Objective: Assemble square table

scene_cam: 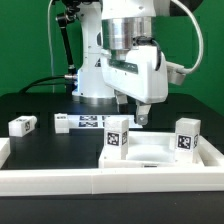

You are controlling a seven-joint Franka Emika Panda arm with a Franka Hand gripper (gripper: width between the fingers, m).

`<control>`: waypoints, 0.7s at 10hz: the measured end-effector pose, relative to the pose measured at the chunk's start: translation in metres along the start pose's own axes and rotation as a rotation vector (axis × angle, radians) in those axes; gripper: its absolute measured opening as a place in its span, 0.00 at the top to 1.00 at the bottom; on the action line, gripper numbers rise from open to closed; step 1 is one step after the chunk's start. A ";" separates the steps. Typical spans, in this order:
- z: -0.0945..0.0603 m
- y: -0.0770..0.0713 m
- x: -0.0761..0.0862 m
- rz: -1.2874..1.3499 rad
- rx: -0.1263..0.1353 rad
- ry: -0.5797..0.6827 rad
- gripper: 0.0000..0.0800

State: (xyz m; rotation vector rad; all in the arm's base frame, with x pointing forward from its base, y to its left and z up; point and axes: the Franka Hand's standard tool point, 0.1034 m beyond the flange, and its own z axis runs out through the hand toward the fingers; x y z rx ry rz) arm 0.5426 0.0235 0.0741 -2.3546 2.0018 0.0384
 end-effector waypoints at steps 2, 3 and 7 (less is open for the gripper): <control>0.011 0.010 -0.018 0.267 -0.014 0.004 0.19; 0.011 0.009 -0.021 0.292 -0.014 -0.003 0.19; 0.017 0.016 -0.044 0.285 -0.033 -0.002 0.19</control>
Offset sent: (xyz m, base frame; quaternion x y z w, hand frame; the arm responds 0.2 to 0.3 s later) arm 0.0000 0.0000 0.0000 0.0000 0.0000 0.1296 0.9916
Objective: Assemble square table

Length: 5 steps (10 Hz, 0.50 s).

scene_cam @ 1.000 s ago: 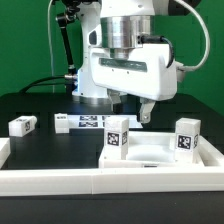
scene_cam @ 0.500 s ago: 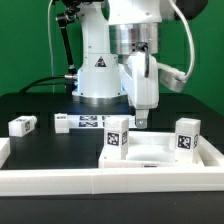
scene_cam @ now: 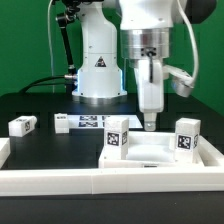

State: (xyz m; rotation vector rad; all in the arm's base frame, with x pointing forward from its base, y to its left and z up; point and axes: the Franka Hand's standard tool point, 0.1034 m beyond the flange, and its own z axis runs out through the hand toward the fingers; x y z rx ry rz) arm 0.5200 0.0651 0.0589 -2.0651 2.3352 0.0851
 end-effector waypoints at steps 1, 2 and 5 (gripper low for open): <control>0.004 0.006 -0.008 -0.017 -0.013 0.004 0.19; 0.008 0.009 -0.011 -0.027 -0.020 0.009 0.19; 0.016 0.012 -0.011 -0.044 -0.033 0.016 0.19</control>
Offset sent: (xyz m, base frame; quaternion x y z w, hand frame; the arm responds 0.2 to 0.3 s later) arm -0.0026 -0.0053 -0.0094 0.0002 0.0193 -0.0146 0.9997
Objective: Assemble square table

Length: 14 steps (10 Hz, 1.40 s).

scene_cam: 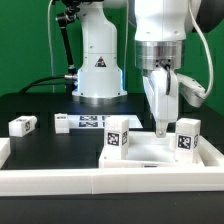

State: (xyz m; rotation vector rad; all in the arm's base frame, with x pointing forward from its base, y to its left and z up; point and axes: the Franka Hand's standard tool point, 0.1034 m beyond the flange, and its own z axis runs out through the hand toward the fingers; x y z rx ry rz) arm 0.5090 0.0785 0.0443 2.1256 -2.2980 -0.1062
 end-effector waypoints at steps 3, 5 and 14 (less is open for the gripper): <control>0.001 0.000 0.003 -0.024 0.000 -0.002 0.19; 0.001 -0.001 0.003 -0.029 0.015 -0.001 0.19; 0.011 0.003 0.010 -0.063 0.101 0.029 0.19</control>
Offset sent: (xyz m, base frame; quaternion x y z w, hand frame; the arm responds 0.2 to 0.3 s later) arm -0.0046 -0.0046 -0.0001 0.0656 -0.0002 0.0031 0.9978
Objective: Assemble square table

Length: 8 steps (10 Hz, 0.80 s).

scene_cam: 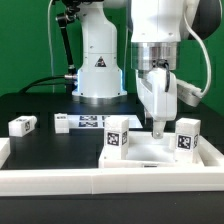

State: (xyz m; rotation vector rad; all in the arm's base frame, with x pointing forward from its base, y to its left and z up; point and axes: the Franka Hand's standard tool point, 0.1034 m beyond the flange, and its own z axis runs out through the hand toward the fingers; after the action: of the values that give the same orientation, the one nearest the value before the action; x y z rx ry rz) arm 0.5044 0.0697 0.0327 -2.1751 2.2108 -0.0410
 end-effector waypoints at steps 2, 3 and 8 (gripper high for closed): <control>0.005 0.003 0.001 -0.003 0.012 0.006 0.19; 0.006 0.002 0.002 -0.001 0.032 0.011 0.19; 0.020 0.009 0.012 -0.004 0.031 0.014 0.24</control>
Offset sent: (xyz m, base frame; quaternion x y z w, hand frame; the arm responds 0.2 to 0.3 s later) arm -0.0058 -0.0004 -0.0078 0.0085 0.0010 0.0145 0.9999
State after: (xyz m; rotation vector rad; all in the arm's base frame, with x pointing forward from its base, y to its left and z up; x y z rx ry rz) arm 0.4961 0.0580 0.0121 -2.1696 2.1981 -0.0897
